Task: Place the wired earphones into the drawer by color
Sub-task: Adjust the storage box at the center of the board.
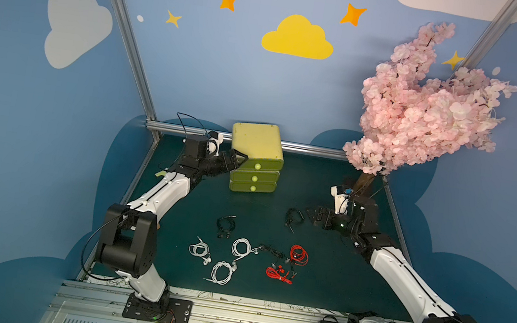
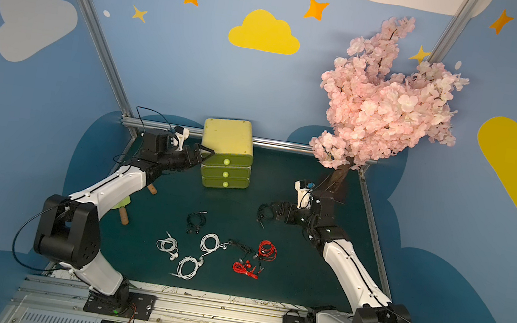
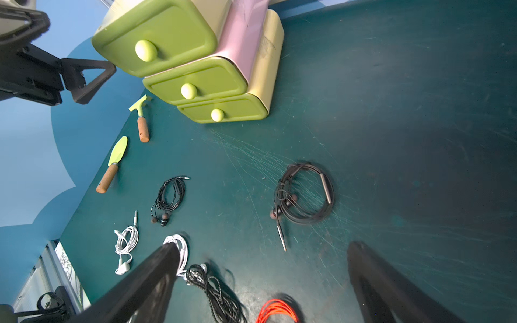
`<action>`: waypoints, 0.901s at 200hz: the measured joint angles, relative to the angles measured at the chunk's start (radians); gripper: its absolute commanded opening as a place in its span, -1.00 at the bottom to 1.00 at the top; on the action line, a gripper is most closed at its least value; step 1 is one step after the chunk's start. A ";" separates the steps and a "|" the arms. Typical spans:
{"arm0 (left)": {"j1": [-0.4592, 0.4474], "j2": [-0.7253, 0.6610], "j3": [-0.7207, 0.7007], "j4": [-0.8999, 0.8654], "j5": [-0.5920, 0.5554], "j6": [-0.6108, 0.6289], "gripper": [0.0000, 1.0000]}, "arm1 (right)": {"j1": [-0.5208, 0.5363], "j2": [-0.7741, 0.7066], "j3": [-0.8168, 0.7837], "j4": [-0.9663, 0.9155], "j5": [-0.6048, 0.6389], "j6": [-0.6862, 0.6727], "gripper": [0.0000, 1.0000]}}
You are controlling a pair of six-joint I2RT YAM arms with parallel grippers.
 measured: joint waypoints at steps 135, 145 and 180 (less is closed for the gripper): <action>-0.131 0.051 0.072 -0.034 -0.007 0.006 1.00 | 0.138 0.192 0.213 0.007 0.052 0.043 0.94; -0.138 0.053 0.072 -0.035 -0.007 0.008 1.00 | 0.148 0.211 0.231 0.007 0.052 0.046 0.91; -0.151 0.048 0.052 -0.019 -0.027 0.008 1.00 | 0.183 0.288 0.302 0.007 0.049 0.064 0.77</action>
